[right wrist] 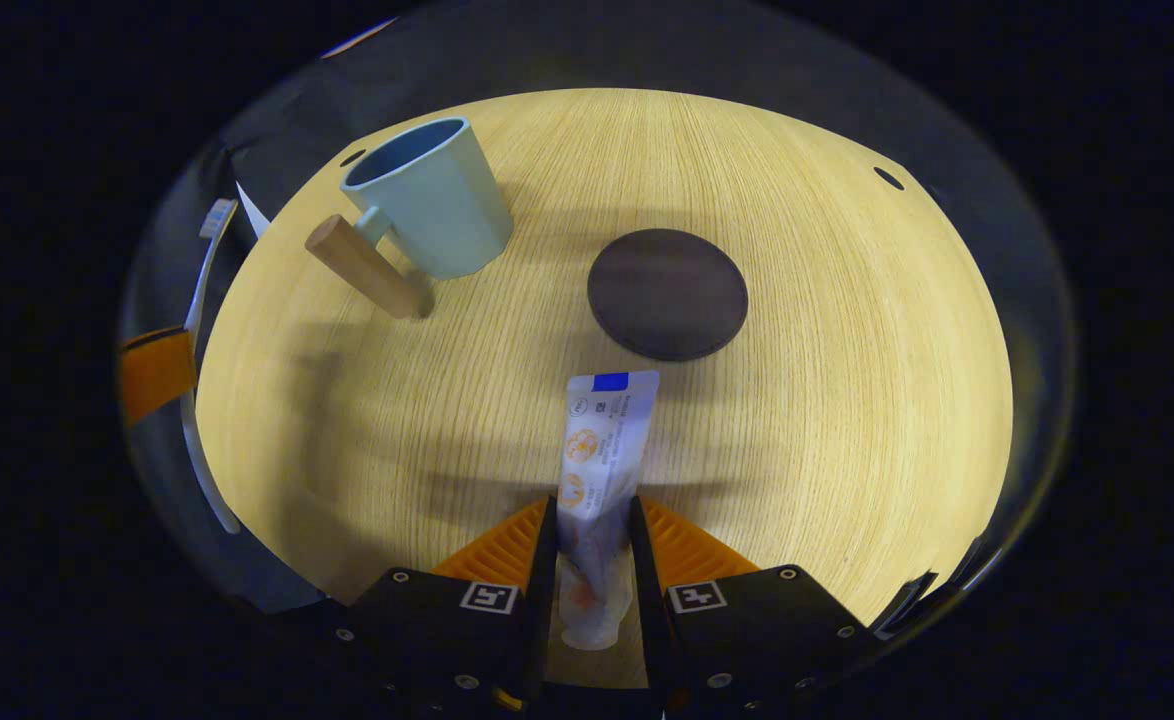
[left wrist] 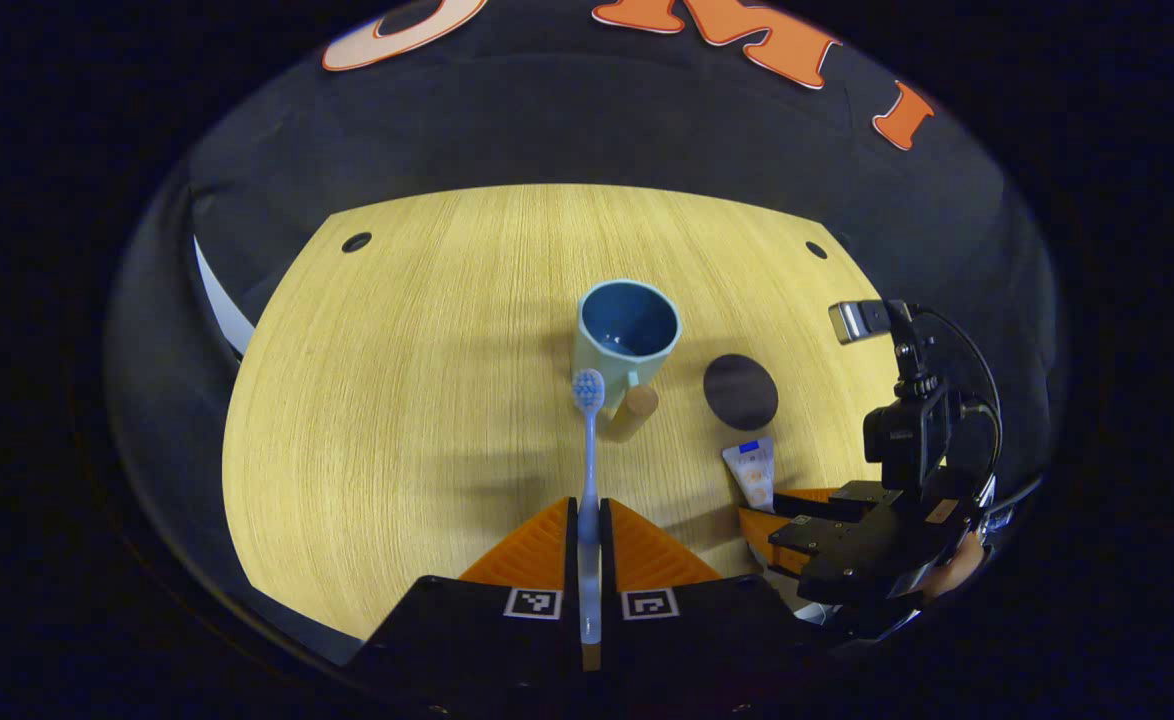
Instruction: Put the toothbrush and toothpaste on the desktop into the cup, then pick up the cup and place it on the coaster on the desktop.
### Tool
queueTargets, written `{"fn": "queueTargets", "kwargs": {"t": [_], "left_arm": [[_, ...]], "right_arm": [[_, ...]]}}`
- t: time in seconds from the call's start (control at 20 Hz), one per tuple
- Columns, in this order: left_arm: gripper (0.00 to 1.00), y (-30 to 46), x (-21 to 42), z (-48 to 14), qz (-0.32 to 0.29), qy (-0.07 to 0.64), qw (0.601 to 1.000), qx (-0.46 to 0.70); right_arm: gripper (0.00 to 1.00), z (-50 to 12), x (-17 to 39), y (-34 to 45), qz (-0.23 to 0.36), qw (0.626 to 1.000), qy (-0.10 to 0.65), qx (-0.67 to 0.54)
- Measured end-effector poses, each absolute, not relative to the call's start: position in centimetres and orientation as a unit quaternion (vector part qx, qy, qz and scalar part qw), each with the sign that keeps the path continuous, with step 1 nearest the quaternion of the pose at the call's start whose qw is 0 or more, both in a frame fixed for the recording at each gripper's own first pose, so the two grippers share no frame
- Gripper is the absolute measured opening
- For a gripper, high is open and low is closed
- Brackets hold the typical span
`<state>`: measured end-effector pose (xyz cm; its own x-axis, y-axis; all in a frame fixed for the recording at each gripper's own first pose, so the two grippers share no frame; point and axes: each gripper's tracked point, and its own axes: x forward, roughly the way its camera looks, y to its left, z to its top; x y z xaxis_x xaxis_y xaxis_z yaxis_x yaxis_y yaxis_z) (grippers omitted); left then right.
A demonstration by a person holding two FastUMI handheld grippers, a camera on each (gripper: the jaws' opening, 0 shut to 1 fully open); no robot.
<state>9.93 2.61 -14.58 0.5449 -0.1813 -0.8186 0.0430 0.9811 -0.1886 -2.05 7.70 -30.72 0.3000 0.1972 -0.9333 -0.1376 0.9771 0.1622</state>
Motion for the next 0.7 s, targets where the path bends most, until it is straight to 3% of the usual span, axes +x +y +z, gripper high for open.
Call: {"fn": "queueTargets", "kwargs": {"t": [0.2,0.55,0.7], "left_arm": [[0.07,2.5,11.7,-14.6,-0.075,0.452,0.886,-0.075],[0.07,2.6,15.2,-12.8,-0.086,0.393,0.912,-0.081],[0.07,2.1,17.2,-12.4,-0.106,0.349,0.927,-0.082]], "right_arm": [[0.35,-30.5,-1.8,7.3,0.104,0.811,0.575,0.041],[0.15,-30.6,-1.6,6.7,0.097,0.813,0.570,0.067],[0.13,-30.5,-2.5,7.5,0.109,0.804,0.574,0.109]]}}
